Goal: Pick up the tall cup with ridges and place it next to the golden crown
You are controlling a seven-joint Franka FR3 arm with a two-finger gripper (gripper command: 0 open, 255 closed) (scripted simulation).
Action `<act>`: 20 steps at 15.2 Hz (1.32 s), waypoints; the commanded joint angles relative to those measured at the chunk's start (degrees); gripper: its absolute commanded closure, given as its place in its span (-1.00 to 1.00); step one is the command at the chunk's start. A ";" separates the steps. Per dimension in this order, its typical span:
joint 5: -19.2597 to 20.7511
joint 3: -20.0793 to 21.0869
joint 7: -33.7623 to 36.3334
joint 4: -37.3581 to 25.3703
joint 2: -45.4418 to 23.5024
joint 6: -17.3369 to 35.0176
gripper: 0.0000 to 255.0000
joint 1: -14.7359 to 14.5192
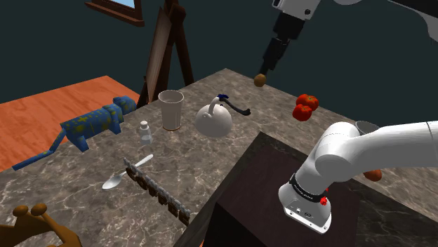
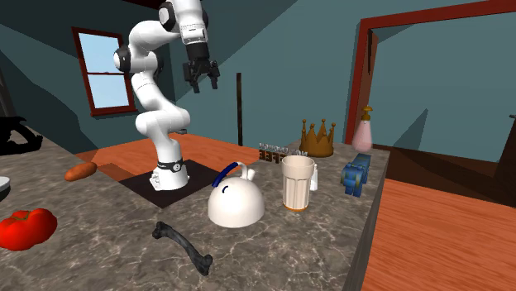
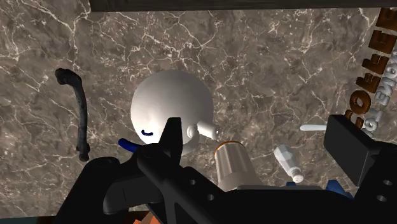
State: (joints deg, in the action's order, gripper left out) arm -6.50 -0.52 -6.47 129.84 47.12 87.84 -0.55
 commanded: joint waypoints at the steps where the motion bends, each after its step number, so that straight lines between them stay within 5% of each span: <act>1: 0.00 0.00 0.00 0.00 0.00 0.00 -1.00 0.00; 10: -0.23 0.95 -2.26 -2.54 -16.79 13.25 -1.00 -0.97; 20: -0.03 1.99 -4.05 -12.62 -37.88 23.19 -1.00 -1.89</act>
State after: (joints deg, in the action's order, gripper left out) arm -6.57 1.33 -10.43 118.87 11.61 110.36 -2.32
